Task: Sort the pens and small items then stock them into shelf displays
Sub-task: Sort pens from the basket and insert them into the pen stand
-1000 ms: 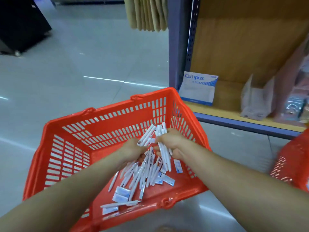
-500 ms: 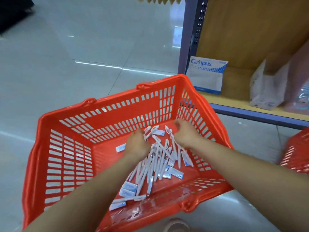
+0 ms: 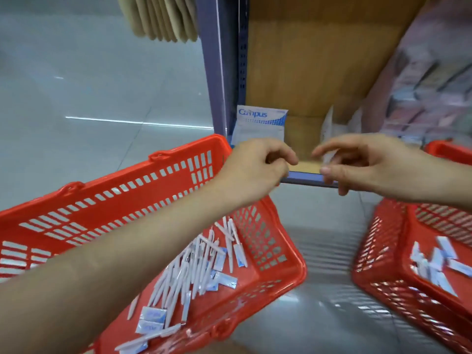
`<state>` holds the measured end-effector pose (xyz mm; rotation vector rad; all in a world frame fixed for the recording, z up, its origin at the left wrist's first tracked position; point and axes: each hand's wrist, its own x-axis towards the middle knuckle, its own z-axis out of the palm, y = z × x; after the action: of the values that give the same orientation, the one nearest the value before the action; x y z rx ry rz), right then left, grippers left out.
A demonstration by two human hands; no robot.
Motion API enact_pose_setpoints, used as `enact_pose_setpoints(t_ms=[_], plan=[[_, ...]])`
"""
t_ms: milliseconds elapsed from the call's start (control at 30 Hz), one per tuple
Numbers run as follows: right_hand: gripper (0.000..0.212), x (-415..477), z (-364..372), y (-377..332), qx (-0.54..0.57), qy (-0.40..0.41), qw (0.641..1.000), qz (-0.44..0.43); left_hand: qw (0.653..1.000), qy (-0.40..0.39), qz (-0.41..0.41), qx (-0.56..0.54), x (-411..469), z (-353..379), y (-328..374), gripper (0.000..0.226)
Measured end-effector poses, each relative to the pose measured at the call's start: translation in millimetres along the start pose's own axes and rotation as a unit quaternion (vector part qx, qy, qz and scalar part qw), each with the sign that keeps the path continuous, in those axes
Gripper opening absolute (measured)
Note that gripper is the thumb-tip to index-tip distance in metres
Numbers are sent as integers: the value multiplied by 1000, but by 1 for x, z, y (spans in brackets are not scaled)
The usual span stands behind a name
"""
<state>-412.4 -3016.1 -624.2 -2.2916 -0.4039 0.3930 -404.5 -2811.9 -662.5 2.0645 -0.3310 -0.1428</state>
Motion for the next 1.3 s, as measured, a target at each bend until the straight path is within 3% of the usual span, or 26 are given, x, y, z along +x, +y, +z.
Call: enact_pose_setpoints(t_ms=[133,167,267,333,433,600,767,900,1033,1133,1200,1300], plan=[[63,-48,-57,58,-15,83,996,11,994,-76,69,21,35,64,74,26],[55,-61,-67,78,4,122,992,21,992,-85,88,43,42,82,87,24],[2,-100,-79,145,35,210,975,60,967,-146,152,140,54,136,113,27],[9,-124,-77,192,22,236,966,105,932,-195,200,229,59,166,121,30],[10,-152,-68,253,45,222,955,193,900,-232,218,299,66,204,128,32],[10,-169,-40,330,44,164,941,292,882,-271,185,338,76,277,124,32],[41,-165,-3,366,-33,86,929,360,846,-324,95,412,86,341,86,32],[44,-161,18,374,-113,28,926,360,826,-356,3,437,86,378,47,32],[50,-156,23,369,-143,6,922,359,786,-410,-13,462,73,400,25,36],[39,-154,24,365,-137,-5,918,373,757,-429,-1,494,69,403,18,53],[52,-157,26,365,-136,1,916,379,745,-427,12,512,69,400,14,69],[64,-168,24,373,-101,85,912,389,745,-431,2,509,69,401,8,91]])
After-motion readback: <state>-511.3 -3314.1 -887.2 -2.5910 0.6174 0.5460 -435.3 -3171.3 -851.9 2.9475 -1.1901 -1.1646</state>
